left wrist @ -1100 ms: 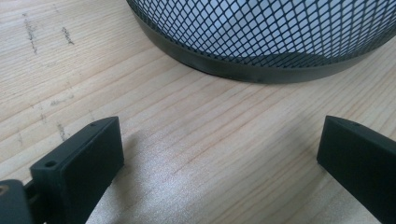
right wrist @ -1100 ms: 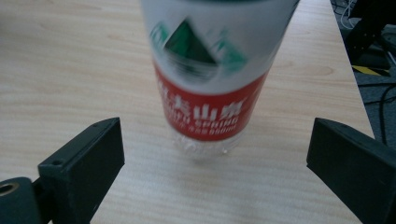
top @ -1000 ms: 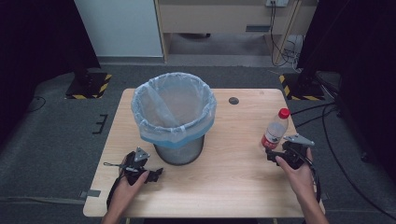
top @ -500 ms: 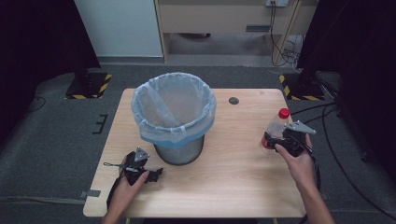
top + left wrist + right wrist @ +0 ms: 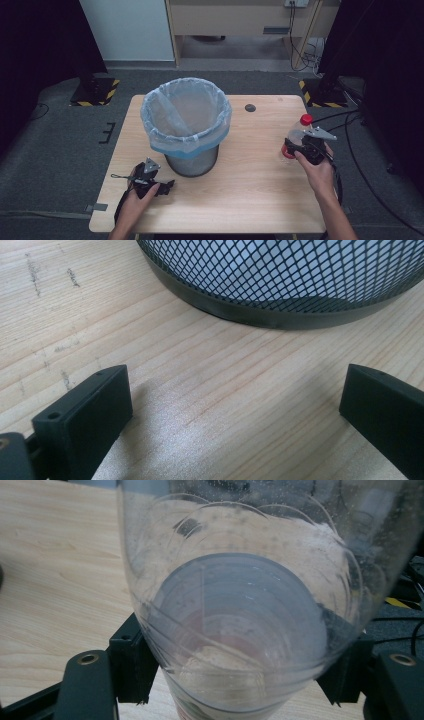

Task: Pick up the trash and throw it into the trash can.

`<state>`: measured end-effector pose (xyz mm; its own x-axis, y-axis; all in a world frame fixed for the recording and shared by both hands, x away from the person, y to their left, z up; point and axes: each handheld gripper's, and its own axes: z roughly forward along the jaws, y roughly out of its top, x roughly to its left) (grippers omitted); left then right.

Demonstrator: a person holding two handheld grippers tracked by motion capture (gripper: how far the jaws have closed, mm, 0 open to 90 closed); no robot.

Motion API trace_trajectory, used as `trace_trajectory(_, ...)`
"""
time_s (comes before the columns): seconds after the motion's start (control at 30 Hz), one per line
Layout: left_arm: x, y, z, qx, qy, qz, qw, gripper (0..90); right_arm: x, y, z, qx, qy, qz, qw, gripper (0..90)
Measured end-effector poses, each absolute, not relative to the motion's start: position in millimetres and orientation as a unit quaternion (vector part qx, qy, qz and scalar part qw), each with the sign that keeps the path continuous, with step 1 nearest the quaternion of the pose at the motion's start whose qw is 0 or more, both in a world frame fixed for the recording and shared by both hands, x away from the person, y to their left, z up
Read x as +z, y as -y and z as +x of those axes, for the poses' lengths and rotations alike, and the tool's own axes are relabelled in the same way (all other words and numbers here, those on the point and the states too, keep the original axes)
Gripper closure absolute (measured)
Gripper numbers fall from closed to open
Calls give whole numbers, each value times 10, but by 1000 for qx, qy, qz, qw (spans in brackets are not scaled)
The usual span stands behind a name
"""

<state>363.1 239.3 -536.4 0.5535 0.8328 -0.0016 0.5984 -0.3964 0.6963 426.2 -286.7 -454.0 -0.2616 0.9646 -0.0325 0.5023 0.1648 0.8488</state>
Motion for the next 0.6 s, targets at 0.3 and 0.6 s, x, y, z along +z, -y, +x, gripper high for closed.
trace_trajectory(0.3, -5364, -2388, 3625, 178, -441, 815, 331, 0, -4326, 2797, 4344, 399, -696, 521, 291, 301)
trace_trajectory(0.6, -5364, -2384, 3620, 179, -442, 814, 331, 0, -4124, 2641, 4585, 416, -689, 523, 279, 302)
